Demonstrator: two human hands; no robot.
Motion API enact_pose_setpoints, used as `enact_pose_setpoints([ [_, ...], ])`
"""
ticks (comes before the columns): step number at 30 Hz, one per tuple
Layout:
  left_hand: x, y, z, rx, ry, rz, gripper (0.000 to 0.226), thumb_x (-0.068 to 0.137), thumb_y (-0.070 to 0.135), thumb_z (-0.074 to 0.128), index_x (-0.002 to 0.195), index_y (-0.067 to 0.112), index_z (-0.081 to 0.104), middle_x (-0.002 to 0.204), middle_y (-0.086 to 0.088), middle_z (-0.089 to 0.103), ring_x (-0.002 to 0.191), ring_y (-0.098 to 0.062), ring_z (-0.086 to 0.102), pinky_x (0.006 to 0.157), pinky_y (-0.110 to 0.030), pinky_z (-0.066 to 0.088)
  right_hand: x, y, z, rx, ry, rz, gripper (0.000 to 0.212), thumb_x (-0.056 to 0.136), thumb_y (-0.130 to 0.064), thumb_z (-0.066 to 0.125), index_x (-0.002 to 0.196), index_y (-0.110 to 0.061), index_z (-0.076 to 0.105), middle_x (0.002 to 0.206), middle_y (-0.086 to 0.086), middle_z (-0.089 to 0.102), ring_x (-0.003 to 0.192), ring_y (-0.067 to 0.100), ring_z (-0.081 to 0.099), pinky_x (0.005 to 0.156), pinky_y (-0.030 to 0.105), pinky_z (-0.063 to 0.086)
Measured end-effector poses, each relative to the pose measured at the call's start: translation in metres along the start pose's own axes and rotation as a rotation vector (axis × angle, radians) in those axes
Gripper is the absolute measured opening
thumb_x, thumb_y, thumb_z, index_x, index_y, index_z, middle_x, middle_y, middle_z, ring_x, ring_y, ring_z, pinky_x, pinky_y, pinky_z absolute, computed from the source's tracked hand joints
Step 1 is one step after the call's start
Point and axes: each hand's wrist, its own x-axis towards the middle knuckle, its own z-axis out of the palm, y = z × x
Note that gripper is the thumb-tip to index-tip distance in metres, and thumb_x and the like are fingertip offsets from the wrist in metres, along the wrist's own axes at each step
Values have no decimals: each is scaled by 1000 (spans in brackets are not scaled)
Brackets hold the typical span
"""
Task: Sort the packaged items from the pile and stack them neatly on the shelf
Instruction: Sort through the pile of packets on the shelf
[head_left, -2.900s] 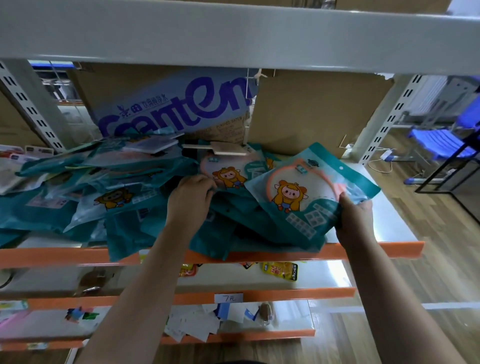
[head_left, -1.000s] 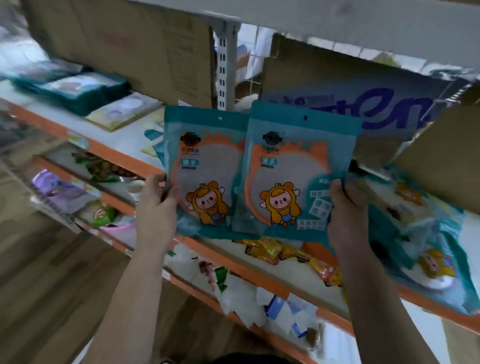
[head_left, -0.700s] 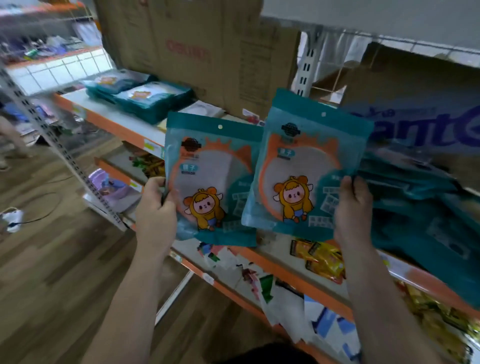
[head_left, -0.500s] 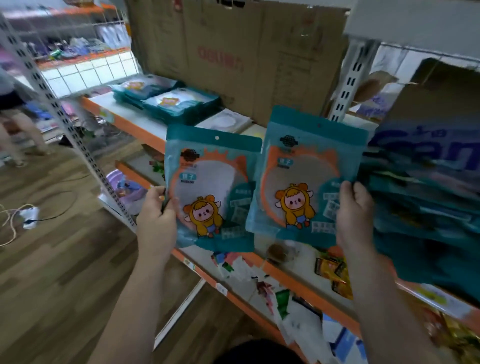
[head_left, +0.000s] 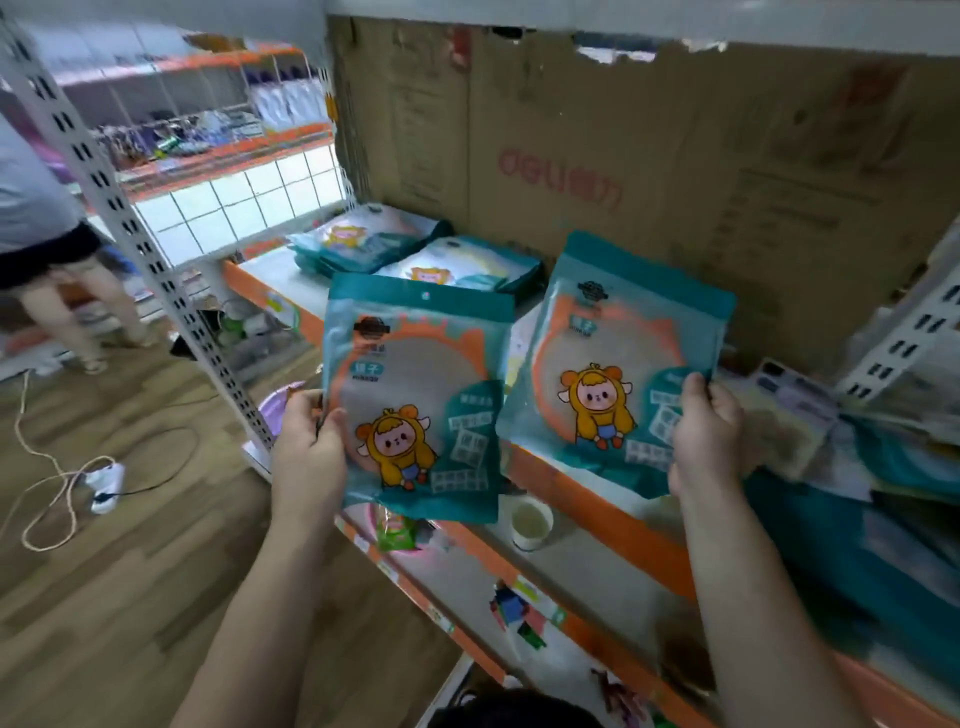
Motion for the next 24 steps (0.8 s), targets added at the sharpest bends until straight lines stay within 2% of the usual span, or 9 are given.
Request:
enact_pose_setpoints([
  [2,42,-1,-5,33,26,26,9,92,34,45,88,36,52,94,-2,67,89,-29,65,80,-60,53,12,-5,34,1,-22,19,25,103,-31,43,87,-20,57,83,1,62,84,27,62,76,41,52],
  [4,77,-2,-6,50,53,29,9,95,31,45,91,34,52,95,0,66,92,-29,65,83,-59,52,19,-10,63,10,-44,29,26,104,-31,42,84,-20,55,83,3,62,81,27,63,76,42,54],
  [8,131,-4,-4,51,62,-9,16,102,26,45,91,34,51,98,-2,67,92,-28,65,84,-57,53,30,-12,107,27,-66,51,26,104,-28,42,83,-17,53,79,3,62,68,18,64,57,27,52],
  [12,196,-5,-4,24,27,10,9,102,25,45,98,25,53,94,-5,66,92,-32,65,85,-56,53,38,-11,142,24,-58,60,25,104,-27,44,84,-16,54,77,2,62,56,7,64,50,21,50],
  [15,256,-3,-4,34,-30,49,7,100,30,48,97,28,54,85,-1,65,89,-33,65,84,-55,53,39,-11,169,2,-17,35,27,104,-28,44,81,-16,54,72,0,60,54,6,62,56,26,50],
  [19,339,6,5,18,-122,54,16,103,27,46,113,18,54,102,-8,65,89,-27,63,77,-39,52,37,-14,207,24,68,23,24,104,-27,45,84,-16,56,75,1,63,55,6,65,58,28,52],
  [22,399,12,16,44,-208,72,28,103,30,45,119,10,57,95,-6,66,74,-17,63,63,-30,49,31,-15,237,41,150,2,25,103,-25,46,81,-19,56,70,-2,64,56,7,64,60,30,53],
  [23,417,11,20,51,-247,59,27,103,29,45,117,10,57,94,-7,66,71,-16,63,60,-31,51,29,-16,246,33,184,-4,25,103,-25,47,79,-20,55,69,-3,64,56,8,65,60,31,53],
  [24,432,11,22,60,-288,25,26,103,29,45,115,11,57,97,-9,66,74,-20,65,63,-36,55,27,-17,255,28,218,-3,25,103,-25,47,79,-22,54,68,-3,64,57,9,65,60,32,54],
])
